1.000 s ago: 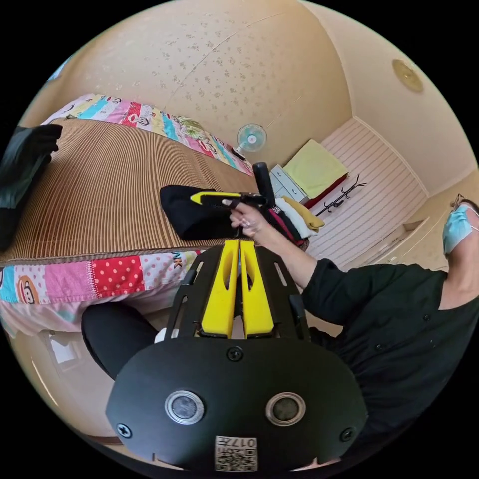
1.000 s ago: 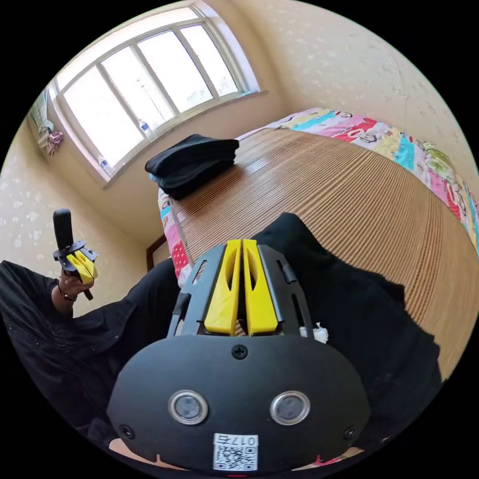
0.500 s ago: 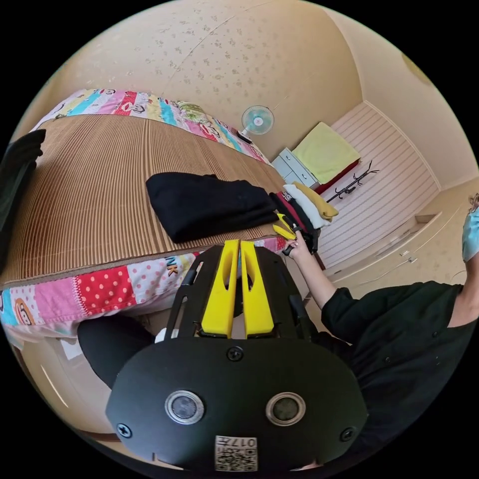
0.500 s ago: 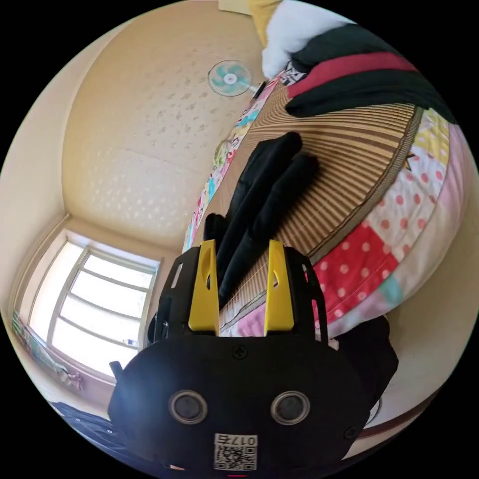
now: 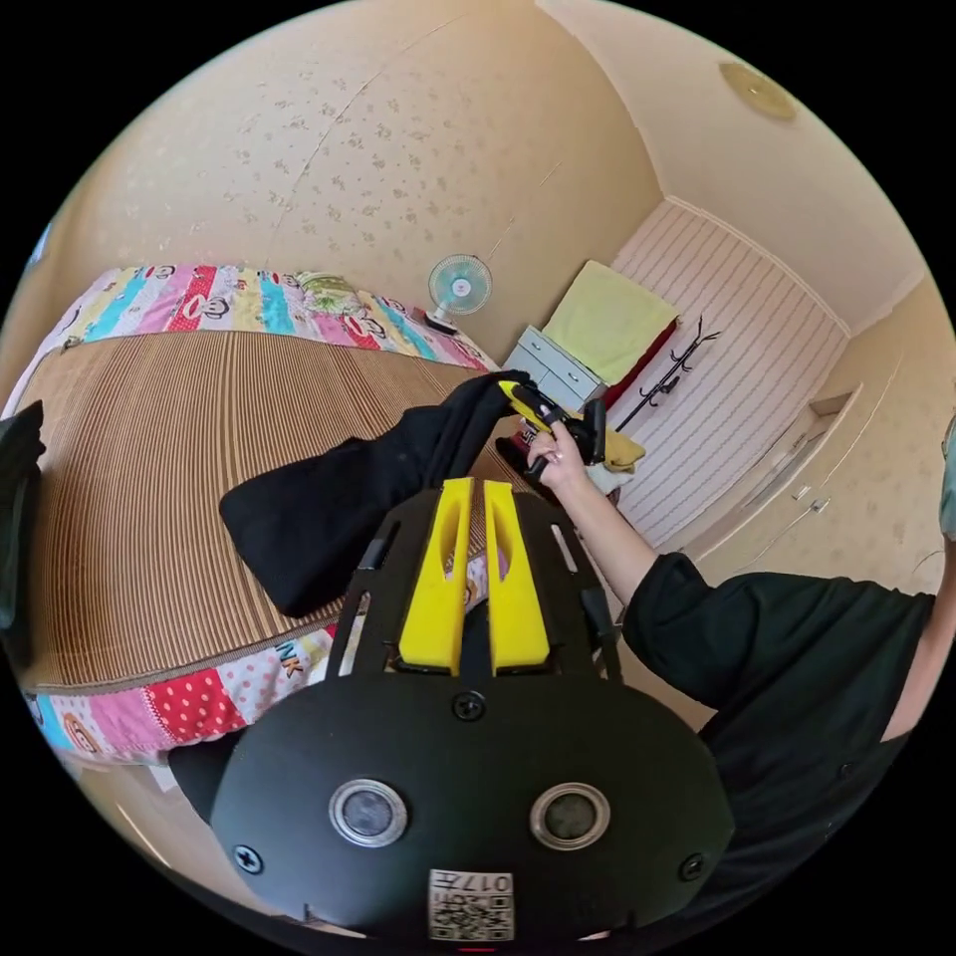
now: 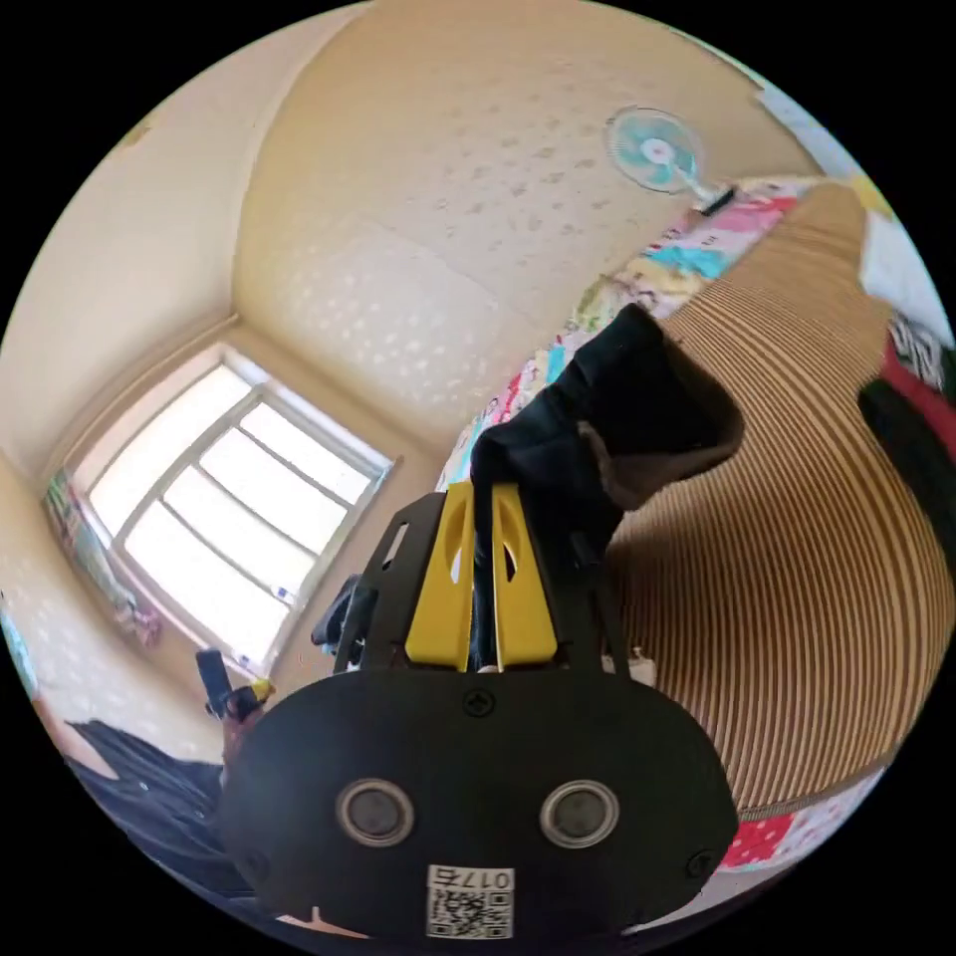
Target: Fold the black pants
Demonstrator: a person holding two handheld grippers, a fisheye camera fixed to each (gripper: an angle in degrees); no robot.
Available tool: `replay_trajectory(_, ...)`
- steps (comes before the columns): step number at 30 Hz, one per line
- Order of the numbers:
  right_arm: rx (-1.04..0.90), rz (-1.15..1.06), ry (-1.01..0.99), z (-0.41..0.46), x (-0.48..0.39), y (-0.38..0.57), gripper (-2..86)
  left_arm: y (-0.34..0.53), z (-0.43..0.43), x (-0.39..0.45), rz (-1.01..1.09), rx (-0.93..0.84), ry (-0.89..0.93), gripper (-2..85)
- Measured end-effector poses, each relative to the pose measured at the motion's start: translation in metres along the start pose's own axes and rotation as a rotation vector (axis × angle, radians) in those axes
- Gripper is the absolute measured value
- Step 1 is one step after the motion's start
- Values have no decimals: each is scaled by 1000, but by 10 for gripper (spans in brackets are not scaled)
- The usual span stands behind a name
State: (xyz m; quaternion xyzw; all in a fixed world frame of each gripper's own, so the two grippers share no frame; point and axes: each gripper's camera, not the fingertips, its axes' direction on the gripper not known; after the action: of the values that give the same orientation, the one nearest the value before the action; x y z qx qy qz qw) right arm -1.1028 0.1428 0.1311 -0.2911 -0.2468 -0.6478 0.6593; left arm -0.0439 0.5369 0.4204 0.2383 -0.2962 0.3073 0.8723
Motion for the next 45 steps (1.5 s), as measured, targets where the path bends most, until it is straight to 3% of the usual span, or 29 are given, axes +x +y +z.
replay_trajectory(6, -91, -514, -272, 1, -198, 52, 27, -55, -20, 33, 128, 205, -83, 132)
replay_trajectory(10, -155, -606, -424, 1, -263, 105, 26, -77, 17, 26, 100, 79, -161, 145)
replay_trajectory(11, -163, -614, -431, 0, -267, 113, 26, -71, 22, 17, 34, 66, -227, 91)
replay_trajectory(16, -187, -591, -309, -24, -281, 176, 25, -14, 14, -23, -168, 108, -131, 43)
replay_trajectory(22, -107, -600, -232, -72, -323, 203, 24, 20, -49, 21, -145, 310, -112, 40)
replay_trajectory(26, 5, -726, -213, -127, -390, 194, 24, 0, -156, 97, 47, 572, -137, 40)
replay_trajectory(32, 278, -904, -161, -246, -532, 184, 26, -13, -289, 226, 357, 797, -96, 41)
replay_trajectory(38, 484, -979, 23, -303, -645, 235, 29, 41, -346, 312, 521, 1025, -182, 42)
replay_trajectory(45, 603, -740, 60, -301, -598, 330, 31, 112, -319, 307, 430, 943, -187, 43)
